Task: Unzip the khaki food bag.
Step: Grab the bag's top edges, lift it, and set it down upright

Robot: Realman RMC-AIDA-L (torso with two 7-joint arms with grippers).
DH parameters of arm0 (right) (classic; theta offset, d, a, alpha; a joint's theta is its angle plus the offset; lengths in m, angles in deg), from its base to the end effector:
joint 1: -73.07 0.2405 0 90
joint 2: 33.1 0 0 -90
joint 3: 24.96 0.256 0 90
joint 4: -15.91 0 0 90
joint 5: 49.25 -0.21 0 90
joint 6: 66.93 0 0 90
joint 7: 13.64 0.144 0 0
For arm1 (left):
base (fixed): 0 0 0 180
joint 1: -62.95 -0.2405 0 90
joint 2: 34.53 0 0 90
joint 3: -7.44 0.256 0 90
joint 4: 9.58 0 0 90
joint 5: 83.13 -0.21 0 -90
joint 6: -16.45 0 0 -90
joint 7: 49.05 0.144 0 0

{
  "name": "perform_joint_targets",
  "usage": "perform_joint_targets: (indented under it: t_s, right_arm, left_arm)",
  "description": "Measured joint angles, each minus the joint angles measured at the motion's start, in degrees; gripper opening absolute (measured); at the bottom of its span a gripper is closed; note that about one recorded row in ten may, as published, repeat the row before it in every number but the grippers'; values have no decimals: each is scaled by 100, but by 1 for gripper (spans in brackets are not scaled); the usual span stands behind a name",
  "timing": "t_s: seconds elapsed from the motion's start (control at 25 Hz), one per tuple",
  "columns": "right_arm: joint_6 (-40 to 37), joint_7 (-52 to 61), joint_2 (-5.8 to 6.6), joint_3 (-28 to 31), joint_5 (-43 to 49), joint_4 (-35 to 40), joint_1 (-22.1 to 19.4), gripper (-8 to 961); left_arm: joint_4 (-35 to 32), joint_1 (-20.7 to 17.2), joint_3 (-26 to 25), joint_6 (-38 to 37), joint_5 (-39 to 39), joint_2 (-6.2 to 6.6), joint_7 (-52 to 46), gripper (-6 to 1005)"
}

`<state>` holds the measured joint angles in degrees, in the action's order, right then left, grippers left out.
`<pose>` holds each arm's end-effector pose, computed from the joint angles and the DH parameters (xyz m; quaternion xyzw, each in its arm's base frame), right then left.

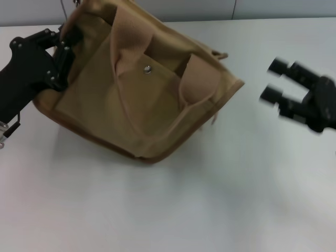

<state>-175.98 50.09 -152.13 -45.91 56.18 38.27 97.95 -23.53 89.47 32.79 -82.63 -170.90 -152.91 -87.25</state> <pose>0.2688 0.2710 0.0187 -0.8389 0.1850 0.4867 0.1584 -0.2701 0.3025 0.0197 -0.8015 -0.0712 -0.4723 0.3597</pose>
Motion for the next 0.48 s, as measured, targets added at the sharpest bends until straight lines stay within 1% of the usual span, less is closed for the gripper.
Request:
perform_joint_targets:
  t_s: [0.04,0.12,0.2,0.24,0.28,0.4,0.44,0.48]
  right_arm:
    - [298,-178,-11,114,-302,-202,-23,842]
    - [443,-294,-19,139,-436,-308,-30,843]
    - [765,-712,-23,148,-668,-628,-26,843]
    - [1038,-1153,-25,151,-782,-925,2,843]
    - [1038,-1153,-25,151,-782,-925,2,843]
    - [1348,-1768,-41,151,-819,-1265,45,843]
    - [1479,-2160,-49,147,-821,-1481,66,843]
    - [1479,-2160,-49,147,-821,-1481,66,842]
  left_arm:
    - [-32,17,1,-137,0,-11,-45,63]
    - [-33,26,7,-192,0,-16,-45,63]
    - [-31,46,22,-263,-1,-25,-38,63]
    - [-24,85,26,-308,-3,-31,-34,63]
    - [-24,106,17,-308,-3,-30,-36,64]
    - [-24,178,9,-306,-3,-19,-70,64]
    - [-18,207,47,-305,-13,-20,-69,64]
    - [-18,207,47,-305,-13,-20,-69,64]
